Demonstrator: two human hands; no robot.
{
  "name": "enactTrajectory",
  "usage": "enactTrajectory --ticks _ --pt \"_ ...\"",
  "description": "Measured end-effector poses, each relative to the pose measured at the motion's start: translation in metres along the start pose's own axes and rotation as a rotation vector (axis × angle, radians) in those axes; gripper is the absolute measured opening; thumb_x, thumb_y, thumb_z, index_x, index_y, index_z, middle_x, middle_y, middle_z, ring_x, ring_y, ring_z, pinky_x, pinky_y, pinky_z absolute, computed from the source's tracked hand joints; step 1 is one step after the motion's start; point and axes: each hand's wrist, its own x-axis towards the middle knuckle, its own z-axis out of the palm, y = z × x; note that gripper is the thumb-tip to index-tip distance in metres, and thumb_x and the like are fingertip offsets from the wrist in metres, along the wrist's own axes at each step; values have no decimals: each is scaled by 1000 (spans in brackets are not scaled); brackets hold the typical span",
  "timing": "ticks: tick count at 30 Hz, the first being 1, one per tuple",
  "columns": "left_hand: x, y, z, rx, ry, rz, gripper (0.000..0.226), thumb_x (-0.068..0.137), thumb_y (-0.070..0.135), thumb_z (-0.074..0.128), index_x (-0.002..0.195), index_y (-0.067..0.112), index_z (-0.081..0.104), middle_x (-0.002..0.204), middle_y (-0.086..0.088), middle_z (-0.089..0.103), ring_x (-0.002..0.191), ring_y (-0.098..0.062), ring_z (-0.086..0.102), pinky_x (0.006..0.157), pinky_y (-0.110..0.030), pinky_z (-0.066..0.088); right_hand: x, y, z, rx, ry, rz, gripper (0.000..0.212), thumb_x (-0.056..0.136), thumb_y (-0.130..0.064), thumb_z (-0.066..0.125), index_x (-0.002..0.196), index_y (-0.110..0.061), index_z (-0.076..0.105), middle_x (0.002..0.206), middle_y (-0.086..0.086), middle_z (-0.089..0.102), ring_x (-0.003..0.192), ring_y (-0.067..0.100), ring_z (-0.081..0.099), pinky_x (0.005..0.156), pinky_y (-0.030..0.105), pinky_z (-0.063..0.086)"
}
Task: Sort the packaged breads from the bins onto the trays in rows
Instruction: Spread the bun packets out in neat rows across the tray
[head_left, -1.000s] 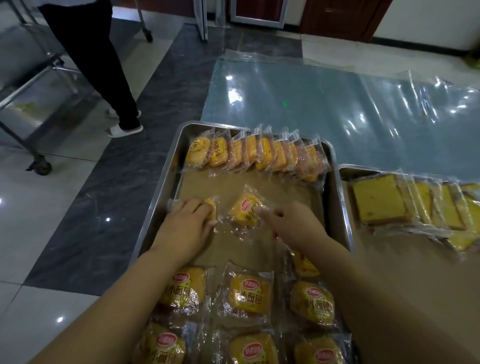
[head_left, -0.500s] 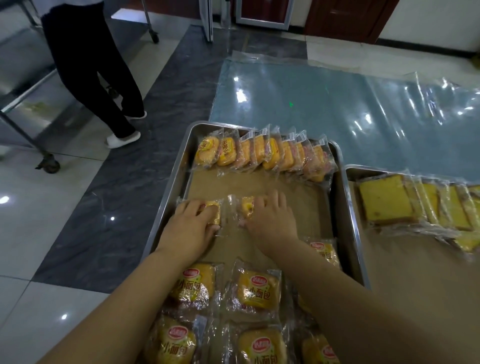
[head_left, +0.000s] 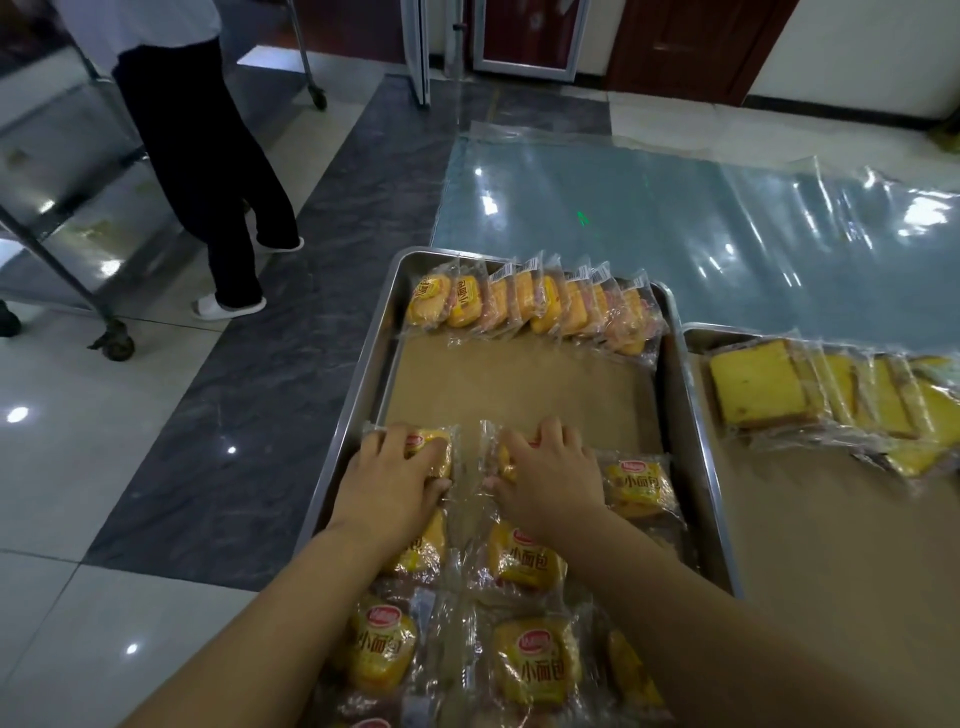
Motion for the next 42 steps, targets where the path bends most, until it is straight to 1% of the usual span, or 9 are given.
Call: enactTrajectory --ticks 8,14,16,20,26,29,34,39,42 --pt "16 -9 -25 -60 76 36 42 91 47 47 130 31 44 130 4 43 117 -20 41 92 -34 41 23 3 -38 117 160 19 47 88 -50 48 126 -23 45 128 8 45 118 28 41 91 42 42" --pt "74 -13 -47 -115 172 19 38 91 45 47 123 25 48 123 1 47 114 -18 43 90 -32 43 83 1 -73 169 284 -60 44 91 -30 52 132 -15 42 131 7 47 118 22 45 93 35 44" --pt "97 -12 -52 -130 204 17 40 91 45 48 125 24 47 125 0 47 116 -19 44 91 -32 43 105 -3 -81 116 343 -108 36 90 -23 52 125 -15 47 124 7 51 110 22 49 87 32 44" --pt "138 -12 -55 -160 241 5 43 91 40 51 130 24 43 129 -3 45 116 -21 45 93 -34 43 143 -9 -80 -99 321 -222 43 87 -18 54 128 -19 45 127 9 48 119 28 42 100 43 38" --pt "168 -19 -54 -84 80 11 52 95 36 44 143 27 28 141 -3 38 119 -25 45 94 -39 45 168 -10 -63 -267 231 -256 42 86 -21 59 126 -27 50 136 11 40 129 34 32 104 52 32" --pt "163 -19 -54 -131 117 -5 44 96 27 39 140 24 34 137 -4 45 111 -24 52 89 -38 49 167 -8 -58 -157 308 -252 27 88 -23 59 115 -23 60 132 10 47 125 32 38 101 50 37" --pt "133 -27 -54 -287 224 -50 29 92 21 45 121 21 48 117 -3 56 91 -21 58 72 -30 45 147 -8 -64 218 605 -366 9 81 -4 66 89 -6 70 95 11 64 84 27 60 63 31 47" --pt "91 -33 -51 -349 277 -21 34 91 15 48 124 23 52 113 -3 61 77 -14 53 65 -26 43 99 0 -61 383 761 -435 18 90 -15 54 93 -5 70 88 7 63 79 20 57 64 26 47" --pt "75 -33 -49 -349 242 59 34 91 11 49 123 22 56 114 -2 62 84 -17 59 70 -30 49 72 10 -54 331 788 -458 12 87 -11 63 92 -4 71 83 8 63 75 21 58 62 29 48"
